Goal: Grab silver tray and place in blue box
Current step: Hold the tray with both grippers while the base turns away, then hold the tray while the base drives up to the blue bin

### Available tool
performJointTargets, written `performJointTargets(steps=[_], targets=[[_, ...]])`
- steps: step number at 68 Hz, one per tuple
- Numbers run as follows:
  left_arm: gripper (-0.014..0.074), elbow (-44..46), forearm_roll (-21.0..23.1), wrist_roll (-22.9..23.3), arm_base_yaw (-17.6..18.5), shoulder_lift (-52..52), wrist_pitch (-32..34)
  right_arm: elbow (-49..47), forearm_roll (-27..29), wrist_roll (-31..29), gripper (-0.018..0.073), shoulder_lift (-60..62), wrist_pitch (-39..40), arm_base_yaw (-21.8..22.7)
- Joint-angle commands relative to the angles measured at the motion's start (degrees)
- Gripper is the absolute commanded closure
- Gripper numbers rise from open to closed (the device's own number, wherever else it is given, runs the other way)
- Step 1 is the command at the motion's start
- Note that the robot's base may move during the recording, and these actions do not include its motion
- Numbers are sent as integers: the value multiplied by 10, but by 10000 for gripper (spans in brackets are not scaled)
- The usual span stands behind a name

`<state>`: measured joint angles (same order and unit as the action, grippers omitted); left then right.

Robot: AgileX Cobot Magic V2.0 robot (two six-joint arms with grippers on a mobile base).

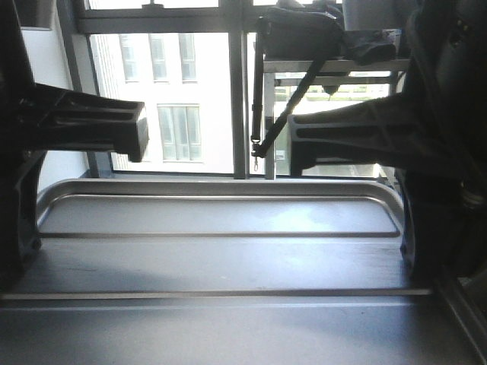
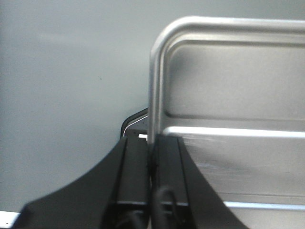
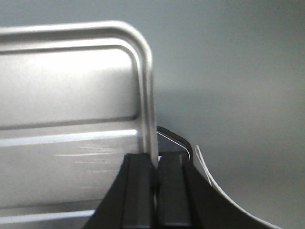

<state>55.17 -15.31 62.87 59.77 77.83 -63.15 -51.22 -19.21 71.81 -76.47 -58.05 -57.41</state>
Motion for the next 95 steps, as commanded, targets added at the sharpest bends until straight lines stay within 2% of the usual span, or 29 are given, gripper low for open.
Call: performJointTargets(steps=[1,95], targets=[[688,18,2,0,7,-18,6,-17,-27,4,500,18,20,3],[688,18,2,0,7,-18,5,-17,-27,4,500,18,19,3]])
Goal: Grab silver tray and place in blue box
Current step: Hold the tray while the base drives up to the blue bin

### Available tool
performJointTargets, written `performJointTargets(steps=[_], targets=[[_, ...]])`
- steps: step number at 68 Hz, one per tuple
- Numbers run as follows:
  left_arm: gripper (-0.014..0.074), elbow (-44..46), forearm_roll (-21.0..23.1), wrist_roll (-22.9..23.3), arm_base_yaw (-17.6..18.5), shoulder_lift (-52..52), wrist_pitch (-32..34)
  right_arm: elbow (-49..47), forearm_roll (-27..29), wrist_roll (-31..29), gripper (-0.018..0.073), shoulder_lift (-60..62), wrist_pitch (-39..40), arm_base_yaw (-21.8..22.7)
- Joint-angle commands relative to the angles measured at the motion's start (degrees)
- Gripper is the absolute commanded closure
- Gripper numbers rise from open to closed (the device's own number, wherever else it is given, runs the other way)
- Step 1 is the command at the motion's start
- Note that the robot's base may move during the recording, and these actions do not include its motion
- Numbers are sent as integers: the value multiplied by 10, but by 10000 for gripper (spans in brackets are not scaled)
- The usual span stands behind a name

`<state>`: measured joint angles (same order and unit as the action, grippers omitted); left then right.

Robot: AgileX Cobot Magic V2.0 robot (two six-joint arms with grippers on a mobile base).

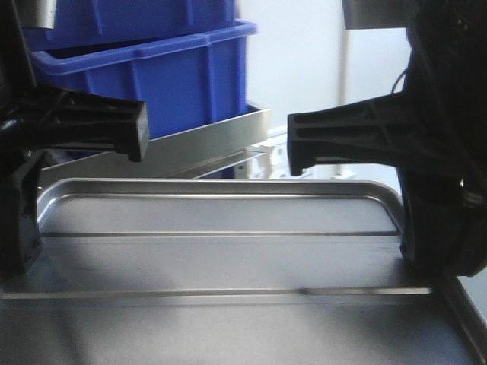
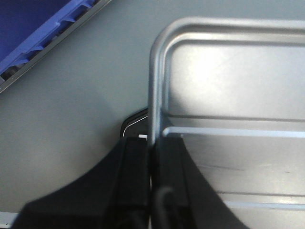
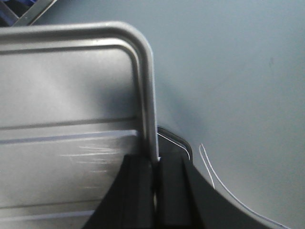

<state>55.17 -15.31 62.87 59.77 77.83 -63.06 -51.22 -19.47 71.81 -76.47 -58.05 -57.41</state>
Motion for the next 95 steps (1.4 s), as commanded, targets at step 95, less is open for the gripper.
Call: performJointTargets(steps=[95], targets=[[688,18,2,0,7,-18,5,-17,-24,4,500,18,19,3]])
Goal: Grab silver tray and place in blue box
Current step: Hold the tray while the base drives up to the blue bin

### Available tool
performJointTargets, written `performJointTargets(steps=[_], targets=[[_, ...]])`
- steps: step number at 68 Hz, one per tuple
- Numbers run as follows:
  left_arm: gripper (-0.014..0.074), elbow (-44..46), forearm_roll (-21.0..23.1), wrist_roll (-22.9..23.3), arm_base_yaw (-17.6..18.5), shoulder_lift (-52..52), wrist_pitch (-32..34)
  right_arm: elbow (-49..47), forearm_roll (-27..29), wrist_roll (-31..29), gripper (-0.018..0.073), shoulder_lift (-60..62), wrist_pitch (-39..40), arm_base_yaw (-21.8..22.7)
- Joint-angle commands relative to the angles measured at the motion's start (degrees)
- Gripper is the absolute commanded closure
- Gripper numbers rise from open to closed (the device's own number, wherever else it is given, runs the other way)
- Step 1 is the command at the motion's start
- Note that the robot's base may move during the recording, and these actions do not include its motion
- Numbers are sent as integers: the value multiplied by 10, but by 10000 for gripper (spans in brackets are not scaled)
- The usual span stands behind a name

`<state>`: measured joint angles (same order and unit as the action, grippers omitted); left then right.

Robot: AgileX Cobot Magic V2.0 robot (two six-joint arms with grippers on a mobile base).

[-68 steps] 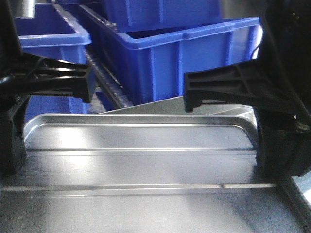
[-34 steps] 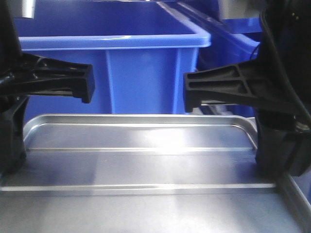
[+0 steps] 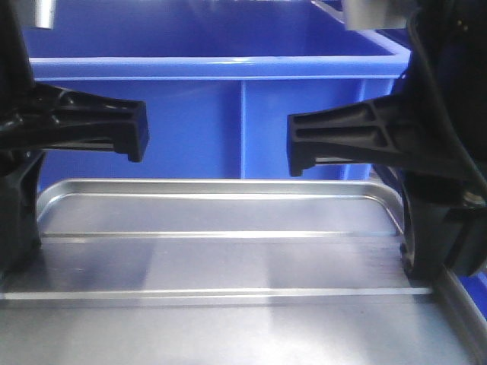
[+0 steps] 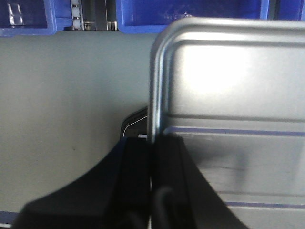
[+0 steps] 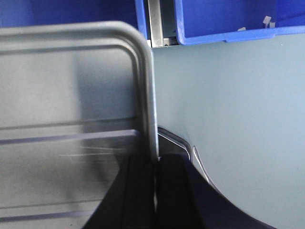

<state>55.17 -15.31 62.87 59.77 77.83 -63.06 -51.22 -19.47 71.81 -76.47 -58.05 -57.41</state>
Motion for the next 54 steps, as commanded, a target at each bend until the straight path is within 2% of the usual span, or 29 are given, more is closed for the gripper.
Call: performJointTargets(steps=[1,54], targets=[[688,18,2,0,7,-18,5,-17,-24,4,500,18,19,3],[688,18,2,0,7,-18,5,-17,-25,4,500,18,21,3]])
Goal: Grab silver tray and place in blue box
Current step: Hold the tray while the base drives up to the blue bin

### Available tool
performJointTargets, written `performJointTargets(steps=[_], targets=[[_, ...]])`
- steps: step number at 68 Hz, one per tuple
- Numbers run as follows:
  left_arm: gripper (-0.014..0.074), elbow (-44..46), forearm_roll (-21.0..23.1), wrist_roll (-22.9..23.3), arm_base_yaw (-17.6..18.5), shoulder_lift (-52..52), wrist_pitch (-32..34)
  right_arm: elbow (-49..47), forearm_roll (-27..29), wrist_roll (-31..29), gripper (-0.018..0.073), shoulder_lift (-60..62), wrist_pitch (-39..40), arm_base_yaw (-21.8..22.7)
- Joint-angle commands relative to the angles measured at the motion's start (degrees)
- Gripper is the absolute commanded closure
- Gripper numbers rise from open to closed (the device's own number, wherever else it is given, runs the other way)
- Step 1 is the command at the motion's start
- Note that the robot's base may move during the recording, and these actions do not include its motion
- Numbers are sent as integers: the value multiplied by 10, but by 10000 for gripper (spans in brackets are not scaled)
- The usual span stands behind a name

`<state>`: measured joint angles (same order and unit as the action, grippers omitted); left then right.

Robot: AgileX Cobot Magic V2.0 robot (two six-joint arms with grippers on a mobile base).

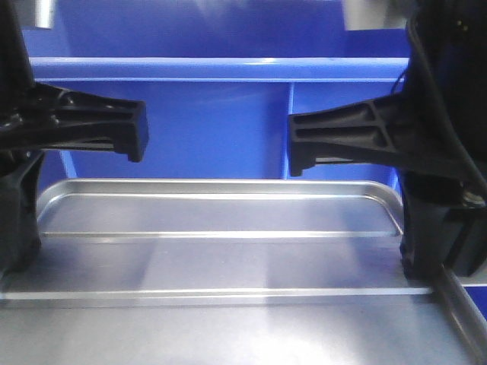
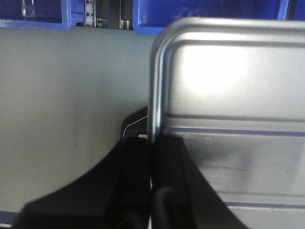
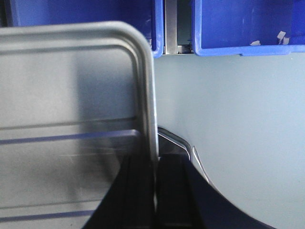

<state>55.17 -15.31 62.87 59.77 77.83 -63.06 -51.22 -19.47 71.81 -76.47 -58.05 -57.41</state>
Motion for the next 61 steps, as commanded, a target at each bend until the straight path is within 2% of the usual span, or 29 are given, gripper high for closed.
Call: performJointTargets(steps=[1,61], targets=[[688,18,2,0,7,-18,5,-17,-25,4,500,18,23,3],[688,19,-4,-4,7,-18,7,-22,-31,3,500,18,42,3]])
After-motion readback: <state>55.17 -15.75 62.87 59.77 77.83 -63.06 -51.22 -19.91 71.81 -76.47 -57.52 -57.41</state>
